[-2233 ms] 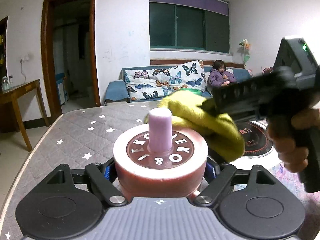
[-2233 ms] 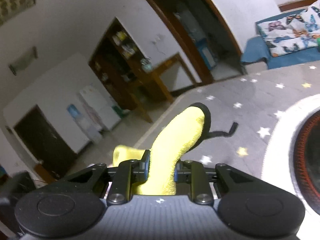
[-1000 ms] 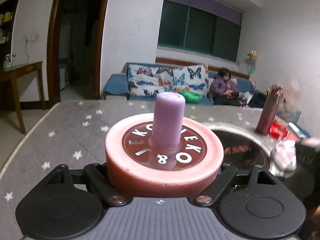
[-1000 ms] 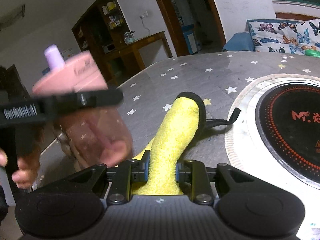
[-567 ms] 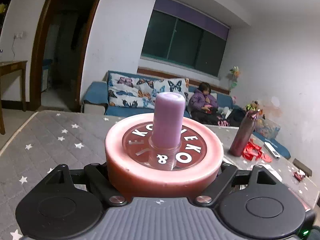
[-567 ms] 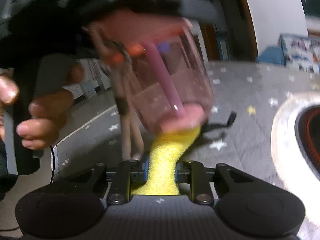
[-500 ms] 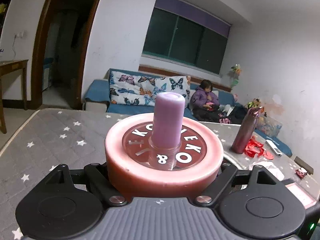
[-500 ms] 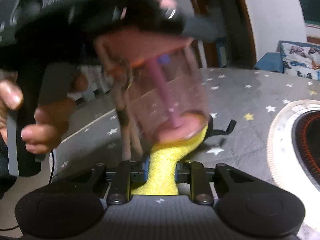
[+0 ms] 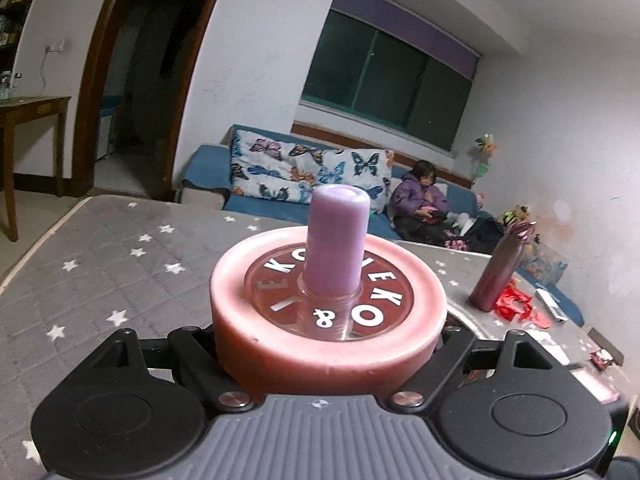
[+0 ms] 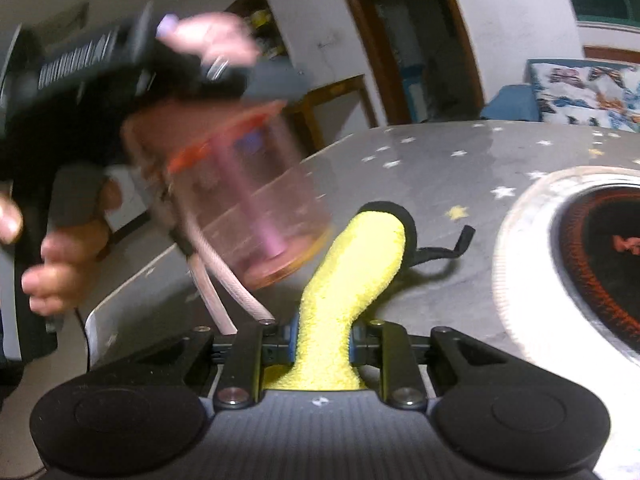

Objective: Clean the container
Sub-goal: 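Wipe the cup's bottom with the cloth in the right tool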

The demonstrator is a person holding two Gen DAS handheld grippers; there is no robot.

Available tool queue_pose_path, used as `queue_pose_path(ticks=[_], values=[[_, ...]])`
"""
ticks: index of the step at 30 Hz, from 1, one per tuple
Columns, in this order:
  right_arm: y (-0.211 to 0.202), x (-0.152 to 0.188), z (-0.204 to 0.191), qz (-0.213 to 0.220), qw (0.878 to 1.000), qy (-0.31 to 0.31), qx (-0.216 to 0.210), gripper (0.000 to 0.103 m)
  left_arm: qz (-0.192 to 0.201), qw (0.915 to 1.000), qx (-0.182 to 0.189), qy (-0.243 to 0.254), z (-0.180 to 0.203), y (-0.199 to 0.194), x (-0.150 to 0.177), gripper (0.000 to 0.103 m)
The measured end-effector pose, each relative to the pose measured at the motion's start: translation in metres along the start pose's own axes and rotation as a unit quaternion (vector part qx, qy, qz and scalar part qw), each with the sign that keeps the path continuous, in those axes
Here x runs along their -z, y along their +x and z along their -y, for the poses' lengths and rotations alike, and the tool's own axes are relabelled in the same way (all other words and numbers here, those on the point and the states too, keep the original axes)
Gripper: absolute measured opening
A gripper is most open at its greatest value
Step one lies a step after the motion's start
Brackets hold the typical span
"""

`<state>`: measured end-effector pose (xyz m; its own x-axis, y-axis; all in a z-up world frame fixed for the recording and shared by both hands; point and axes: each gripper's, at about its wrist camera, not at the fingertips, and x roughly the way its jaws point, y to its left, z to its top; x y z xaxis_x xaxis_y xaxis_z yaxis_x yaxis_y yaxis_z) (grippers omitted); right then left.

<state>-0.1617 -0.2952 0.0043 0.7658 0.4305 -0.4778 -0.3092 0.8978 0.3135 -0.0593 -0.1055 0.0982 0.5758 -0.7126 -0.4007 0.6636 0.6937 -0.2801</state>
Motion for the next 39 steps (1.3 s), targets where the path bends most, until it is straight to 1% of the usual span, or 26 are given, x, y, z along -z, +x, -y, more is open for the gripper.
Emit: queue_pose_path(ticks=[3,6,8,11,14,17,20,24,28,31,36,39], values=[[0.004,0.0,-0.014,-0.001,1.0,-0.023,-0.016,0.02,0.003,1.0,0.008,0.005,0.006,0.002,-0.003,0.085],[0.003,-0.004,-0.024,0.007,0.999,-0.042,-0.017,0.02,0.003,0.9999,0.01,0.009,0.007,0.002,-0.004,0.085],[0.0,-0.002,-0.022,0.01,0.999,-0.037,-0.015,0.02,-0.001,0.9999,0.006,0.012,0.006,0.002,-0.004,0.085],[-0.006,-0.001,-0.01,0.019,1.0,-0.017,0.0,0.02,-0.006,0.9997,-0.011,0.021,0.004,0.005,-0.001,0.085],[-0.016,-0.002,0.001,0.028,0.999,0.006,0.013,0.02,-0.013,0.9997,-0.018,0.009,-0.003,0.006,0.003,0.085],[-0.018,-0.006,0.007,0.029,0.999,0.008,0.019,0.02,-0.014,0.9997,-0.021,-0.002,-0.006,0.007,0.006,0.085],[-0.013,-0.007,0.002,0.017,1.0,0.001,0.01,0.02,-0.008,0.9999,-0.011,-0.008,-0.003,0.007,0.004,0.085],[-0.006,-0.006,-0.014,0.004,1.0,-0.021,-0.014,0.02,0.004,1.0,0.002,0.0,0.006,0.005,-0.001,0.085],[-0.003,-0.01,-0.03,0.007,0.999,-0.042,-0.022,0.02,0.004,0.9999,0.003,0.016,0.01,0.006,-0.002,0.085],[-0.007,-0.007,-0.026,0.009,0.999,-0.037,-0.014,0.02,-0.002,0.9999,-0.005,0.014,0.006,0.006,-0.001,0.085],[-0.013,-0.009,-0.009,0.014,1.0,-0.008,0.004,0.02,-0.014,0.9994,-0.031,0.012,-0.005,0.01,0.005,0.085],[-0.013,-0.017,-0.003,0.018,1.0,0.001,0.014,0.02,-0.017,0.998,-0.054,0.029,-0.005,0.014,0.008,0.085]])
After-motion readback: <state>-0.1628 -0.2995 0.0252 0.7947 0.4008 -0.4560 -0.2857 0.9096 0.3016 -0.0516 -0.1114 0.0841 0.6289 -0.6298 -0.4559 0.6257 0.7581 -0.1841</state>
